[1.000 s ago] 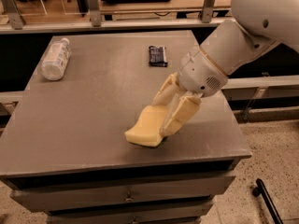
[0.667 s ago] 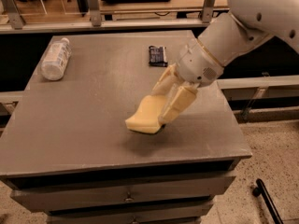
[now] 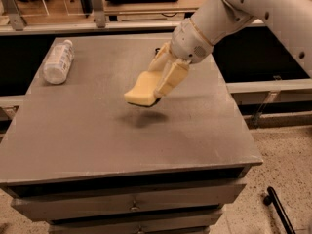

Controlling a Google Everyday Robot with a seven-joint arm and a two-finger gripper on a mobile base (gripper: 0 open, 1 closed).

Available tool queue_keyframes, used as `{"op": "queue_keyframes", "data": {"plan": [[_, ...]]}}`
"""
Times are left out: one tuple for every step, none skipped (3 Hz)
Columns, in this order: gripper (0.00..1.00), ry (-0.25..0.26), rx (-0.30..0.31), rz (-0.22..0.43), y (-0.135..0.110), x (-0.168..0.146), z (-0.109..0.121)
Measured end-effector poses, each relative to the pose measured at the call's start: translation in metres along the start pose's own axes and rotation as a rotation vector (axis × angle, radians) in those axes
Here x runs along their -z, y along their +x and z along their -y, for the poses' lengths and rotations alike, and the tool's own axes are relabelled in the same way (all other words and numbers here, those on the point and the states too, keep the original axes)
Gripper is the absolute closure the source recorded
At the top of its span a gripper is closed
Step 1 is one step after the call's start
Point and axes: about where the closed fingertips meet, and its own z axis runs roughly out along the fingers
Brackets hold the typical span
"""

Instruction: Move sponge near blue plastic bottle

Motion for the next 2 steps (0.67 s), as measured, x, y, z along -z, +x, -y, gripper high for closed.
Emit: {"op": "queue_keyframes", "data": {"plan": [[1.0,0.044,0.045,0.03,-0.011,-0.007,0.038],[1.0,0.133,0.038,0.085,-0.032,-0.027,0.075]]}}
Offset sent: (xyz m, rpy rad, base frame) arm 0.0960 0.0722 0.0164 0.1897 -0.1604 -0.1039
